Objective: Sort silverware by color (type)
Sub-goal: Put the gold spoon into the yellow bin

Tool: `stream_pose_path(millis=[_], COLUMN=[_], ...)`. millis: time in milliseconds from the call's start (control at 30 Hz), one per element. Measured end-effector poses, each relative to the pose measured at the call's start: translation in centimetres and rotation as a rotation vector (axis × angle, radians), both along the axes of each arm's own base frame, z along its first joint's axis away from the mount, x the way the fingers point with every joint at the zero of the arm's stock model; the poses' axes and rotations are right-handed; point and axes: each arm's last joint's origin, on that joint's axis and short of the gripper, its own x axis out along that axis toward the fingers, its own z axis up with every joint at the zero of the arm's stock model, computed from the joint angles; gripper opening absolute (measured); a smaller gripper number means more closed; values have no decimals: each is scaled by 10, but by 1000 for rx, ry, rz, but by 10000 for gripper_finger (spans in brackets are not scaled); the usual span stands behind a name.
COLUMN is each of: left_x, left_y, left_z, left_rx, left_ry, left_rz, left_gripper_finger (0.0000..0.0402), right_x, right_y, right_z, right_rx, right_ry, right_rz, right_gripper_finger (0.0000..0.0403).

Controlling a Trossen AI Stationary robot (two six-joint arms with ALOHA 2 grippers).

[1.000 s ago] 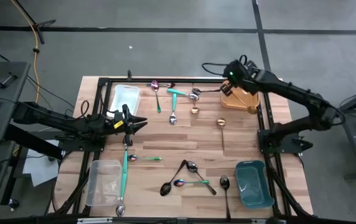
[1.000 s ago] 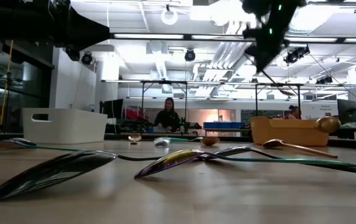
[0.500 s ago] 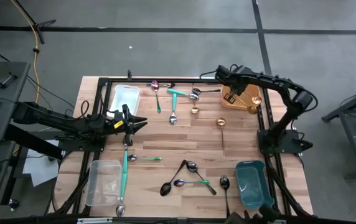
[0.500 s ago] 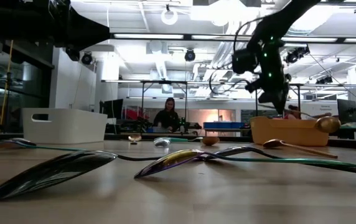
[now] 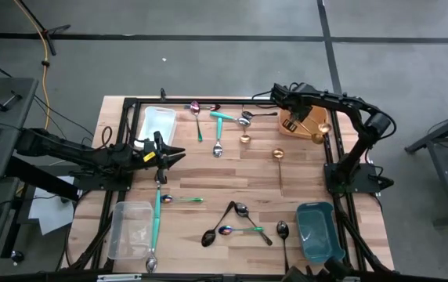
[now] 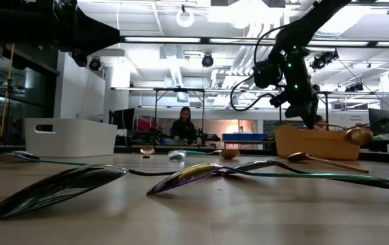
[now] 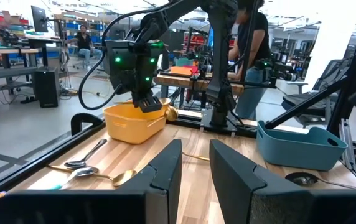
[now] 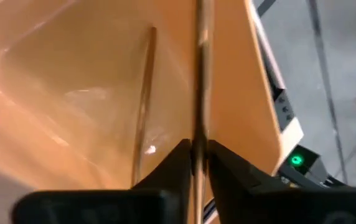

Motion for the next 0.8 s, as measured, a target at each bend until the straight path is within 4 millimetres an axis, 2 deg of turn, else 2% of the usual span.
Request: stream_pose_path(millis=[133, 233, 400, 533, 667, 800], left_x=[0, 0, 0, 0, 0, 0], left_y=[0, 0, 0, 0, 0, 0], left_z=[0, 0, 0, 0, 0, 0], left_rx=[0, 0, 0, 1, 1, 1], left_ry=[0, 0, 0, 0, 0, 0], left_rz=[0, 0, 0, 0, 0, 0], left_gripper_finger=[74, 74, 74, 74, 74, 74], right_x=[1, 1, -3, -9, -15, -15], right_y=[1, 1, 4, 13, 28, 50], right_z=[-1, 0, 2, 18, 46, 74], right_rx=[26, 31, 56, 56, 31, -12], right_ry=[-22, -24, 3, -8, -161, -508], right_rz=[0, 4, 15, 26, 40, 90], right_gripper_finger=[102, 122, 131, 132, 133, 133])
